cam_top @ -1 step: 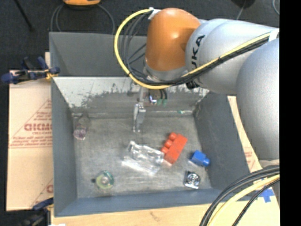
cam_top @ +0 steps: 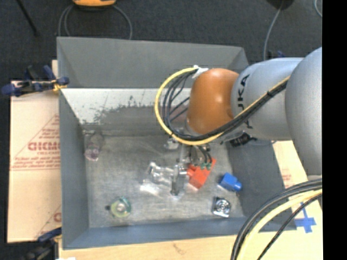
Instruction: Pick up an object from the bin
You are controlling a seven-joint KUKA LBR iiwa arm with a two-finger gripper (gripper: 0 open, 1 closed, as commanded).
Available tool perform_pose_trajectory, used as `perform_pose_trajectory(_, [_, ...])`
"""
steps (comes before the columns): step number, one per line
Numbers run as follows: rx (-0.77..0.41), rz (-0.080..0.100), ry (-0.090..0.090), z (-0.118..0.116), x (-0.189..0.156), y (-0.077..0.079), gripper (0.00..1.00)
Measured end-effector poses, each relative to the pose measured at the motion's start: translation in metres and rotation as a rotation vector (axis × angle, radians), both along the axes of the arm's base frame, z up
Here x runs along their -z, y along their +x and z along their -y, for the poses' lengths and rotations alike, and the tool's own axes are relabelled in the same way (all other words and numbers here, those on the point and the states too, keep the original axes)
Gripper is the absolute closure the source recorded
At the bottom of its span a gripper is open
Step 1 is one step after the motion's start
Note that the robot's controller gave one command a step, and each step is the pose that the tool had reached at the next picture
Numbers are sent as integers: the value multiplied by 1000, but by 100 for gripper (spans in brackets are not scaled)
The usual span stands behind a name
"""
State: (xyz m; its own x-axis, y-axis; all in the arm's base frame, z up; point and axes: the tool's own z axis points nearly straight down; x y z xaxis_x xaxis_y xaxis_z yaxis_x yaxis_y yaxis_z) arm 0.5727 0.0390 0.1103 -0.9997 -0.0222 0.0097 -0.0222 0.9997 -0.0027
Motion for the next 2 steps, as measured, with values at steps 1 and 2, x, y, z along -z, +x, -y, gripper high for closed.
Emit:
perform_pose_trajectory(1, [136, 14, 5, -12, 32, -4, 0])
perform_pose_trajectory(2, [137, 21, 6, -12, 30, -1, 100])
